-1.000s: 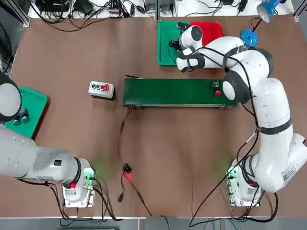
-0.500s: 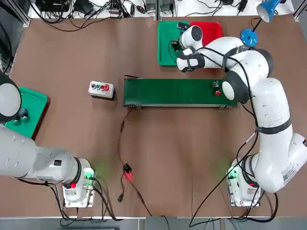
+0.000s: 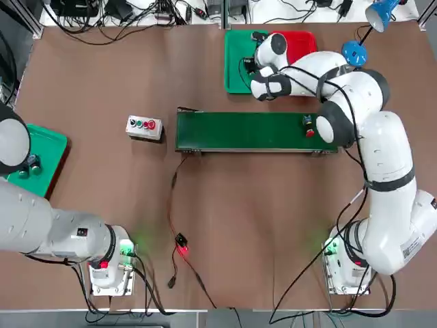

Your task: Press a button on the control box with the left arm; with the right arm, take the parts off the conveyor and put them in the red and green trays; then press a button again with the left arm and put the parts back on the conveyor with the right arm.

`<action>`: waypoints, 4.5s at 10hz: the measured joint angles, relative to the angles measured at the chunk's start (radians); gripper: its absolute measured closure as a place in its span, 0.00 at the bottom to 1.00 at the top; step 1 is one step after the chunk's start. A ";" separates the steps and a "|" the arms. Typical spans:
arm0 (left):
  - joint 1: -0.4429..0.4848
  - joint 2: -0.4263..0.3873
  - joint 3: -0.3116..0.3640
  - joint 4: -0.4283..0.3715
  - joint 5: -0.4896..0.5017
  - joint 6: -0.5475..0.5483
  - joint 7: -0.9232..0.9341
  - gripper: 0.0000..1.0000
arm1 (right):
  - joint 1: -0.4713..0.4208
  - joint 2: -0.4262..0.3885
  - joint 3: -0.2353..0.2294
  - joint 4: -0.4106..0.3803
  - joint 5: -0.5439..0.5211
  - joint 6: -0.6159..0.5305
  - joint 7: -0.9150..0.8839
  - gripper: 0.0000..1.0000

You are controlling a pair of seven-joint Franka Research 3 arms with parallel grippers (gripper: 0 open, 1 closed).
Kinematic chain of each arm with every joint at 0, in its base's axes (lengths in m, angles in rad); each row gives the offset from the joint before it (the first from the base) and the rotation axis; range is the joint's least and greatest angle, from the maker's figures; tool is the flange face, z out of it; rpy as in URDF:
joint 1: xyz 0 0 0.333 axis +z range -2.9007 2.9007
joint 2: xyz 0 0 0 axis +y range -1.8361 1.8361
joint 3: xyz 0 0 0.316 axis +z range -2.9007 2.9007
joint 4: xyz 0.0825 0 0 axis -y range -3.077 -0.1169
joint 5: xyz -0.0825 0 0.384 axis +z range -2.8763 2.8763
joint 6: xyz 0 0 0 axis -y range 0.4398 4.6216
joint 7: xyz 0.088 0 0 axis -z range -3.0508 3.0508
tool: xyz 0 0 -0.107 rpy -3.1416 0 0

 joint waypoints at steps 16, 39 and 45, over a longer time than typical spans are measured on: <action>0.000 0.001 -0.001 0.000 0.000 0.000 0.000 0.00 | 0.309 -0.554 0.008 -0.493 0.001 -0.297 0.329 0.56; 0.000 0.001 -0.002 0.001 0.000 0.000 0.000 0.00 | -0.071 -0.619 -0.057 -0.038 -0.005 -0.862 -0.023 0.00; 0.000 0.001 -0.003 0.001 0.000 0.000 0.000 0.00 | -0.428 -0.930 -0.057 -0.014 -0.007 -1.247 -0.457 0.00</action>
